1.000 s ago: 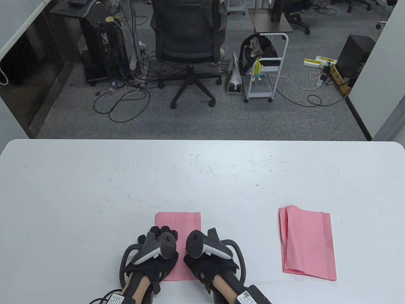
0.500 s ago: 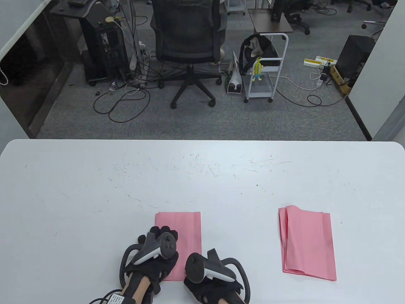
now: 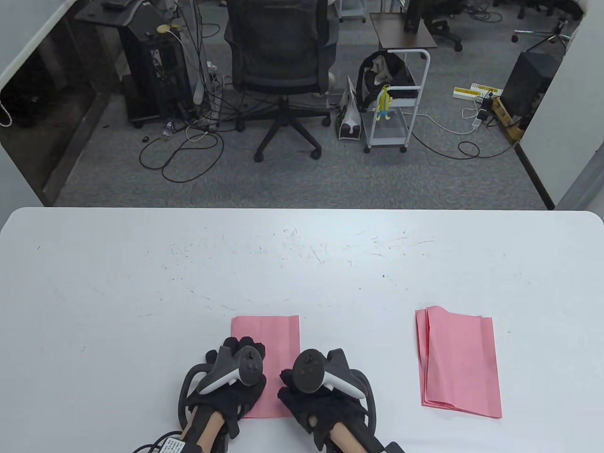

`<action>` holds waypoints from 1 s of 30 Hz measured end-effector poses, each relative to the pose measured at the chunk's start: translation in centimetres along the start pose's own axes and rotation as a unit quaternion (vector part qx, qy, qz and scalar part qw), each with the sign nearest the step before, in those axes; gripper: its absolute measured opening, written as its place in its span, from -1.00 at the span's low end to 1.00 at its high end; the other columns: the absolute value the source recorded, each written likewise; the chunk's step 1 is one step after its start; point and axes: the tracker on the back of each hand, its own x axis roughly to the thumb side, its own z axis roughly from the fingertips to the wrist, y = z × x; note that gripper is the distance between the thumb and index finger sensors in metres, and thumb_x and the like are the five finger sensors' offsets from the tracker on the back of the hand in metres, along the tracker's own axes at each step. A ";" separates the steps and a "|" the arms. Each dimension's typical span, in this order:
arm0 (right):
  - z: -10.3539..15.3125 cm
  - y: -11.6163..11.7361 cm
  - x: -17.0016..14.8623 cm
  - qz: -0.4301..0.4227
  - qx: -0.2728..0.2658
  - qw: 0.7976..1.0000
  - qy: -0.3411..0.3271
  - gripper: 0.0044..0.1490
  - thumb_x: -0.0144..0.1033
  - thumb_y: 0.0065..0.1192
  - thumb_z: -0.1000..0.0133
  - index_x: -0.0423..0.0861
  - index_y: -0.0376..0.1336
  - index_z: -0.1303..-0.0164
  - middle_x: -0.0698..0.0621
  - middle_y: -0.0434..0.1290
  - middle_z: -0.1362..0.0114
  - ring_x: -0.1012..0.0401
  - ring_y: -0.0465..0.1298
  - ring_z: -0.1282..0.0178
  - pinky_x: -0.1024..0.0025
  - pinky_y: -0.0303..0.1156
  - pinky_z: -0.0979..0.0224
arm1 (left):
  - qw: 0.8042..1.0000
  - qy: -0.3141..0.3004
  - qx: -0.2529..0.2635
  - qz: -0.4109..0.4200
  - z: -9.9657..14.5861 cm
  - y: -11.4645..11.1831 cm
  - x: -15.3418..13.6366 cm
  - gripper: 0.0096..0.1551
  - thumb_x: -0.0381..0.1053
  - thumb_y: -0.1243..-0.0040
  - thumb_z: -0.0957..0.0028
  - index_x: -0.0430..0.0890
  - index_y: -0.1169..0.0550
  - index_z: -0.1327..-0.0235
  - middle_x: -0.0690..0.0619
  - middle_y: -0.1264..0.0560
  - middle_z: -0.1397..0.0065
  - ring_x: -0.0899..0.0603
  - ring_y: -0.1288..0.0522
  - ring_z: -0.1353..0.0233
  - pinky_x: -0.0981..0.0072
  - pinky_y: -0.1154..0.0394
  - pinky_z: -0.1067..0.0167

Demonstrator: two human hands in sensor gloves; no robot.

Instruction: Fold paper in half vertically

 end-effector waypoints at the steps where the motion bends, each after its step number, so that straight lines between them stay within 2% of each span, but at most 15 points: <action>1: -0.5 -0.6 -0.3 -0.012 -0.006 1.000 0.013 -0.19 0.12 -0.03 -0.14 0.03 0.01 -0.59 -0.05 0.06 -0.69 -0.09 0.12 -0.64 -0.09 0.14 -0.60 | 1.000 0.000 0.000 0.000 0.0 0.0 0.0 -0.12 0.35 0.42 -0.17 0.16 0.32 -0.66 0.06 0.42 -0.76 -0.28 0.43 -0.71 -0.41 0.32 -0.56; 7: -3.8 -1.6 -2.1 -0.050 -0.024 0.994 0.093 -0.08 0.16 -0.06 -0.15 0.03 -0.19 -0.63 -0.06 -0.19 -0.73 -0.14 -0.13 -0.69 -0.17 -0.06 -0.65 | 1.000 0.000 0.000 0.000 0.0 0.0 0.0 -0.12 0.35 0.42 -0.17 0.16 0.32 -0.66 0.07 0.42 -0.76 -0.28 0.44 -0.71 -0.41 0.32 -0.56; 13: -5.9 -0.2 -3.4 -0.047 0.005 0.992 0.116 -0.04 0.20 -0.09 -0.14 0.01 -0.24 -0.63 -0.06 -0.28 -0.73 -0.15 -0.31 -0.67 -0.22 -0.28 -0.62 | 1.000 0.000 0.000 0.000 0.0 0.0 0.0 -0.12 0.35 0.42 -0.17 0.15 0.32 -0.66 0.06 0.42 -0.76 -0.28 0.44 -0.71 -0.41 0.32 -0.55; 15: -6.0 0.1 -3.6 -0.046 0.011 0.993 0.110 -0.04 0.20 -0.10 -0.14 0.02 -0.26 -0.62 -0.01 -0.37 -0.71 -0.11 -0.40 -0.66 -0.20 -0.37 -0.60 | 1.000 0.000 0.000 0.000 0.0 0.0 0.0 -0.12 0.35 0.42 -0.17 0.16 0.32 -0.65 0.07 0.42 -0.75 -0.28 0.44 -0.71 -0.41 0.32 -0.55; 21: -5.8 0.7 -2.6 -0.025 0.022 0.995 0.091 -0.06 0.22 -0.11 -0.14 0.08 -0.26 -0.63 -0.03 -0.38 -0.72 -0.13 -0.41 -0.65 -0.24 -0.38 -0.58 | 1.000 -0.003 -0.002 0.001 0.0 0.0 0.0 -0.12 0.35 0.42 -0.17 0.15 0.33 -0.65 0.07 0.43 -0.75 -0.28 0.44 -0.71 -0.41 0.33 -0.55; 24: -5.7 1.1 -1.7 -0.011 0.021 0.996 0.086 -0.01 0.21 -0.10 -0.14 0.03 -0.34 -0.61 -0.04 -0.36 -0.72 -0.14 -0.38 -0.66 -0.24 -0.35 -0.59 | 1.000 -0.003 -0.002 0.001 0.0 0.0 0.0 -0.12 0.35 0.43 -0.17 0.15 0.33 -0.65 0.06 0.43 -0.75 -0.28 0.44 -0.71 -0.41 0.33 -0.55; 27: -5.4 1.2 -0.9 -0.006 0.019 0.997 0.069 -0.03 0.18 -0.08 -0.15 0.13 -0.40 -0.59 -0.04 -0.28 -0.73 -0.13 -0.31 -0.68 -0.23 -0.29 -0.62 | 1.000 -0.003 -0.002 0.001 0.0 0.0 0.0 -0.12 0.35 0.43 -0.17 0.15 0.33 -0.65 0.06 0.43 -0.75 -0.28 0.44 -0.71 -0.41 0.33 -0.55; 30: -4.8 1.1 0.3 -0.004 0.017 0.999 0.045 -0.04 0.15 -0.05 -0.16 0.14 -0.39 -0.59 -0.01 -0.15 -0.74 -0.10 -0.19 -0.71 -0.19 -0.18 -0.65 | 1.000 -0.003 -0.002 0.001 0.0 0.0 0.0 -0.12 0.35 0.42 -0.17 0.15 0.33 -0.65 0.06 0.43 -0.75 -0.28 0.44 -0.71 -0.41 0.33 -0.55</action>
